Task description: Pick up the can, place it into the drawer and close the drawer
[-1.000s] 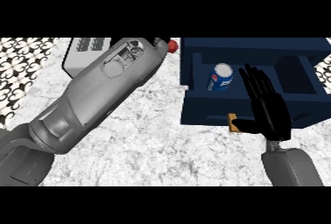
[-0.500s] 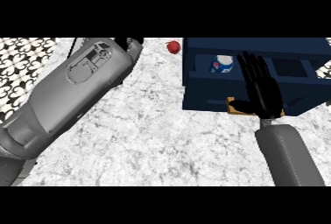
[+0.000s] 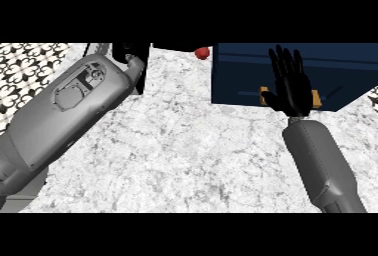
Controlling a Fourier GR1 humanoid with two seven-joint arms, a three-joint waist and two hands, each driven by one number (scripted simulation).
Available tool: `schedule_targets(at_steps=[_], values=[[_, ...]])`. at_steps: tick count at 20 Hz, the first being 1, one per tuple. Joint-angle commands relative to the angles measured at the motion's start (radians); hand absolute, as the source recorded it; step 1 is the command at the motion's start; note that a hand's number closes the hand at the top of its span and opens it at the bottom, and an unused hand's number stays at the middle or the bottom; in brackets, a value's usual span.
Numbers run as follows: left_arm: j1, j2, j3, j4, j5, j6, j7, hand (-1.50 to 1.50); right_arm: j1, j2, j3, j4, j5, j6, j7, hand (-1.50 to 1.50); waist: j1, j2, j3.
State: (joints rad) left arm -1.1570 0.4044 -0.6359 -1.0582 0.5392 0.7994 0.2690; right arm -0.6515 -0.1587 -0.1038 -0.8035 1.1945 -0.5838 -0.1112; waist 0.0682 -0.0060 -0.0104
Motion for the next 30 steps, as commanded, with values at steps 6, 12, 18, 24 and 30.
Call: schedule_targets(at_steps=[6,12,18,24,30], values=[[0.139,0.074,0.000,-0.167,-0.030,0.006,0.034,-1.50,-0.205,0.013,-0.066,0.319,0.027,-0.154,0.014,-1.50,0.019,0.021,0.013],[0.244,0.148,0.028,-0.235,-0.028,-0.052,0.003,-1.50,-0.354,-0.026,-0.107,0.424,0.018,-0.155,0.019,-1.50,0.031,0.028,0.012],[0.308,0.144,0.028,-0.318,-0.043,-0.033,0.001,-1.50,-0.459,-0.051,-0.126,0.515,0.030,-0.132,0.047,-1.50,0.037,0.032,0.012],[0.327,0.139,0.040,-0.320,-0.067,-0.039,-0.024,-1.50,-0.488,-0.070,-0.162,0.561,-0.001,-0.135,-0.014,-1.50,0.035,0.042,0.013],[0.344,0.135,0.034,-0.338,-0.087,-0.021,-0.014,-1.50,-0.511,-0.020,-0.262,0.529,-0.131,-0.108,-0.153,-1.50,0.030,0.035,0.016]])
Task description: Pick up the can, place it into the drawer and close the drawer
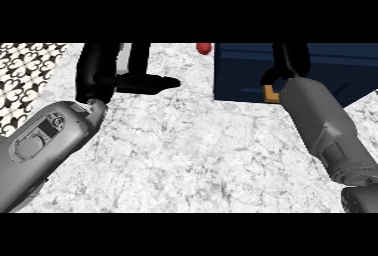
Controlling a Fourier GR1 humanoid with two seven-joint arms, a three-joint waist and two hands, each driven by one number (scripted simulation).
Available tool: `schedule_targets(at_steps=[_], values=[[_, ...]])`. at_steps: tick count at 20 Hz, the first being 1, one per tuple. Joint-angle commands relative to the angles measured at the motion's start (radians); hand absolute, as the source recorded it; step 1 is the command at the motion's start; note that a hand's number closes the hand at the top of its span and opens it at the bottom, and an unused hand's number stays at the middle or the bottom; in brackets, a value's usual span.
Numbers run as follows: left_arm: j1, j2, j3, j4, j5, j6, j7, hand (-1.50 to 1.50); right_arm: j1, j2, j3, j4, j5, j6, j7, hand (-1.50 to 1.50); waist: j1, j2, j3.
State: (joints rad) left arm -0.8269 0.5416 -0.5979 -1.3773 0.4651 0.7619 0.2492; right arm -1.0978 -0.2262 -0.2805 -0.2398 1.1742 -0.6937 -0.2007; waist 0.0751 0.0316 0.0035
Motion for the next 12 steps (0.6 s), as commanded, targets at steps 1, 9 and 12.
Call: schedule_targets(at_steps=[1,9,12], values=[[0.015,0.002,0.015,0.008,0.003,-0.018,-0.011,-1.50,-0.067,0.054,-0.108,-0.041,-0.138,0.003,-0.088,-1.50,0.017,0.006,0.002],[0.090,0.022,0.041,-0.028,0.000,-0.009,-0.029,-1.50,-0.073,0.105,-0.262,-0.076,-0.329,0.084,-0.255,-1.50,0.000,-0.009,0.000],[0.070,0.039,0.051,-0.011,-0.004,-0.026,-0.005,-1.50,-0.091,0.127,-0.329,-0.081,-0.410,0.139,-0.277,-1.50,-0.020,-0.014,0.000]])
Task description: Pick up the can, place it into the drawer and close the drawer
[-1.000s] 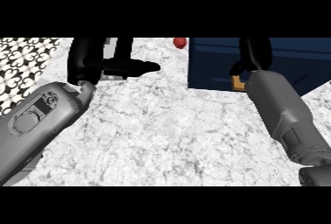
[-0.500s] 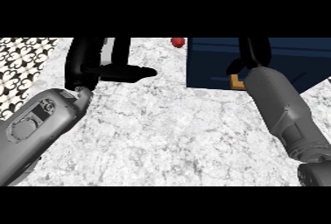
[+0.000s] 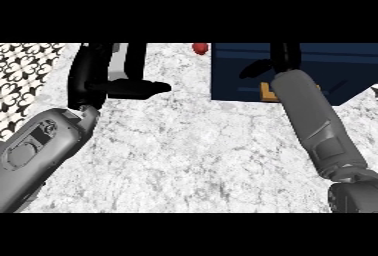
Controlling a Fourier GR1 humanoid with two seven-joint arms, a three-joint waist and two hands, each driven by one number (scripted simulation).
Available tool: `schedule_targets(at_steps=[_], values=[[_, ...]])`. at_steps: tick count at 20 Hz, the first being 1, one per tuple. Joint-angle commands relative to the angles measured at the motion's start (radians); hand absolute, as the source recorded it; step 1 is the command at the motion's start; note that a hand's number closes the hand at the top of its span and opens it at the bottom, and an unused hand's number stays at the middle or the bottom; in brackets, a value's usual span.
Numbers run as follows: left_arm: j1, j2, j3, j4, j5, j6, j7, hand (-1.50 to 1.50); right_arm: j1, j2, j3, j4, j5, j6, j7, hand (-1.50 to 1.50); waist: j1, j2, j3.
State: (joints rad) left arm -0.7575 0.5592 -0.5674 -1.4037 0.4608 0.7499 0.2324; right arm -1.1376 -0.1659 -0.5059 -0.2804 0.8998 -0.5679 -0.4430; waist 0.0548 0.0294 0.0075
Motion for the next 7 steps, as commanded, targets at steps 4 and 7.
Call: schedule_targets(at_steps=[4,7], values=[[0.074,0.000,0.026,-0.035,-0.007,0.001,-0.031,-1.50,-0.062,0.058,-0.163,-0.027,-0.211,0.093,-0.055,-1.50,0.002,-0.015,-0.006],[0.120,-0.001,0.021,-0.063,-0.028,0.005,-0.028,-1.50,-0.081,0.057,-0.157,-0.030,-0.218,0.107,-0.045,-1.50,-0.014,-0.022,-0.007]])
